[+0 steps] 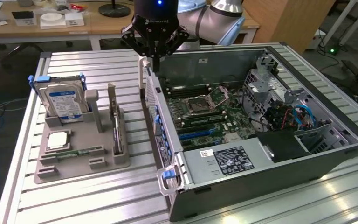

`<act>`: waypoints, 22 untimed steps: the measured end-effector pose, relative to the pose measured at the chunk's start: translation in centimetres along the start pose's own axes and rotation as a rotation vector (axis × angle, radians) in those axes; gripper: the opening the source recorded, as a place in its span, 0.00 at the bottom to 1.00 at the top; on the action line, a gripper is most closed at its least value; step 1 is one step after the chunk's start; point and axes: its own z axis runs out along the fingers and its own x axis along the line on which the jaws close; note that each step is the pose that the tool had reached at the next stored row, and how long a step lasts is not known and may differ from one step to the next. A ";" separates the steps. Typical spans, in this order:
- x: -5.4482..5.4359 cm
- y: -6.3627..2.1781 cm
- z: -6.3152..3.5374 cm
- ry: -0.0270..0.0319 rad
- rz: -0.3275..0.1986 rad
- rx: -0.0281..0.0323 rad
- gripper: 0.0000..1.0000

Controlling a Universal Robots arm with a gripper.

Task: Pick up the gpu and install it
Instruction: 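Reach for the gpu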

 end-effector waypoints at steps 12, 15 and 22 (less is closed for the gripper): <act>1.4 -0.17 -0.04 0.0000 0.000 0.0000 0.11; 1.7 -0.21 -0.05 -0.0001 0.000 0.0000 0.11; 2.6 -0.31 -0.07 0.0000 0.000 0.0000 0.11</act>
